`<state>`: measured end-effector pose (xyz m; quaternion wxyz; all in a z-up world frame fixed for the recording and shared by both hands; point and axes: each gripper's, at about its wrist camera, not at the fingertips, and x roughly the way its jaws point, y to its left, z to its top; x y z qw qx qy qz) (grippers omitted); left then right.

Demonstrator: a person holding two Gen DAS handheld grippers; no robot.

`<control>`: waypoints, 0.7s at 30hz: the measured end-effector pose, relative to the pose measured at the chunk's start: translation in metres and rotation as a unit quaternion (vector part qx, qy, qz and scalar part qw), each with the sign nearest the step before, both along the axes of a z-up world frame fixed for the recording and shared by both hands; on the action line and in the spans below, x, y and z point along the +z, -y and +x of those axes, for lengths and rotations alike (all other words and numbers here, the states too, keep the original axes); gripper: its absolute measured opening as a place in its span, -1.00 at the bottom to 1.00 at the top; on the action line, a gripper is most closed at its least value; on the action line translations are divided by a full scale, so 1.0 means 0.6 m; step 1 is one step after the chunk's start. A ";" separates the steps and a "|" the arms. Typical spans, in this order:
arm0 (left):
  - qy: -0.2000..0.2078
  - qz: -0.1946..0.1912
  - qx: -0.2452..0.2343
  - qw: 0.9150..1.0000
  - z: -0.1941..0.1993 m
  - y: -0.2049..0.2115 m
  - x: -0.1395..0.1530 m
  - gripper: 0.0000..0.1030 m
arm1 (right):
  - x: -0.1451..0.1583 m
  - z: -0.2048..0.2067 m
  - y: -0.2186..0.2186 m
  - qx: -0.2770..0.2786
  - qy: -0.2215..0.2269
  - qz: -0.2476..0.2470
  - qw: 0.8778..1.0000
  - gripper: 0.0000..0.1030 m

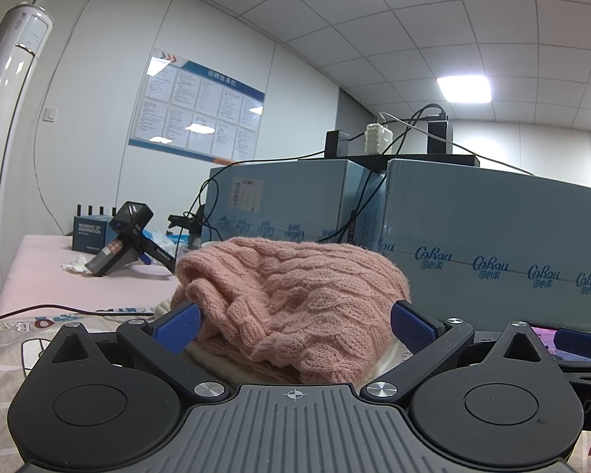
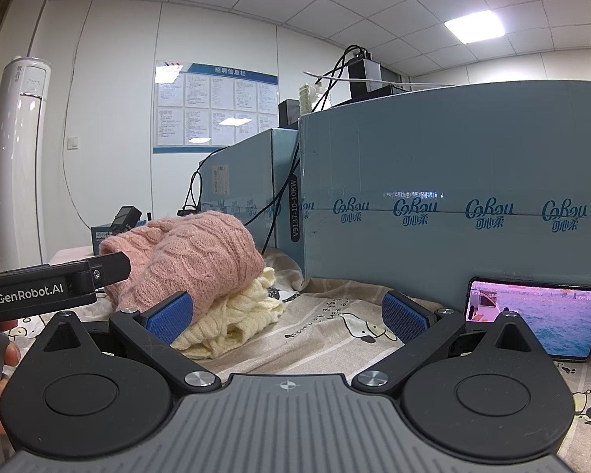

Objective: Fold clothes

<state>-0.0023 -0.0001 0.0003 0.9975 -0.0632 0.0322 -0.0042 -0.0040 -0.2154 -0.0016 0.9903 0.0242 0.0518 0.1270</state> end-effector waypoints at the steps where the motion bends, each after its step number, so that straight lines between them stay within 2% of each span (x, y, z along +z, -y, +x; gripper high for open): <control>1: 0.001 -0.002 -0.001 1.000 -0.001 -0.001 0.000 1.00 | 0.000 -0.003 0.002 -0.001 0.003 0.002 1.000 1.00; 7: 0.012 -0.021 -0.010 1.000 -0.006 -0.010 0.002 1.00 | 0.007 -0.018 0.015 -0.007 0.020 0.019 1.000 1.00; 21: 0.023 -0.088 -0.069 0.993 -0.010 -0.035 0.006 1.00 | 0.026 -0.051 0.000 -0.038 0.009 0.011 0.999 1.00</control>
